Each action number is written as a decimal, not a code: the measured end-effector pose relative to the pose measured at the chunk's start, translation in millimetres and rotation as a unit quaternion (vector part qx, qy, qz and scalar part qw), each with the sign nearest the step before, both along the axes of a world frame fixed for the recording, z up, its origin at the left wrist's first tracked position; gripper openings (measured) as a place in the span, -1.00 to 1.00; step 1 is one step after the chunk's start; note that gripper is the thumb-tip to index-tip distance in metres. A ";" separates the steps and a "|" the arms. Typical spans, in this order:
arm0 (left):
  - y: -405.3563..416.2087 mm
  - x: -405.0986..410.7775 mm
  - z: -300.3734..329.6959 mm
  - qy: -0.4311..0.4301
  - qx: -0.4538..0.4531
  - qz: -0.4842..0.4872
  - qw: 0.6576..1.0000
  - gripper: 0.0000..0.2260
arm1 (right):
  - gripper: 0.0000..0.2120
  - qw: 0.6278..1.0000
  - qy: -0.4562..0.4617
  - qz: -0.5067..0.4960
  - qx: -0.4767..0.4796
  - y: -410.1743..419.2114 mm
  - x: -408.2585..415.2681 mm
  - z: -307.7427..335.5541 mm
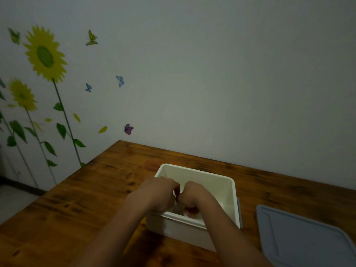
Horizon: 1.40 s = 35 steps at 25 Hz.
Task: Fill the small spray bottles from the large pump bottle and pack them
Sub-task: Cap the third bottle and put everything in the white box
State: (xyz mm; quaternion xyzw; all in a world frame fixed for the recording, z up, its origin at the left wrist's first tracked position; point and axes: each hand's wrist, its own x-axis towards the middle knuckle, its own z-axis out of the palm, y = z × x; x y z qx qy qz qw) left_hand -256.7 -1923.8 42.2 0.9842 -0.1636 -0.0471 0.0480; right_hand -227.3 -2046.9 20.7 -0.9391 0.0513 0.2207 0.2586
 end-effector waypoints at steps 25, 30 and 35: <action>-73.1 -127.3 -23.4 -0.308 -0.423 -0.064 0.850 -0.76 | -0.87 0.892 -0.402 -0.119 0.171 -80.6 -189.5 28.0; -93.7 -140.9 -31.7 -0.196 -0.479 -0.091 0.851 -0.81 | -0.85 0.893 -0.397 -0.125 0.170 -95.3 -218.0 28.9; -106.1 -159.1 -28.9 -0.073 -0.541 -0.109 0.831 -0.85 | -0.81 0.868 -0.470 -0.086 0.134 -93.8 -242.4 49.8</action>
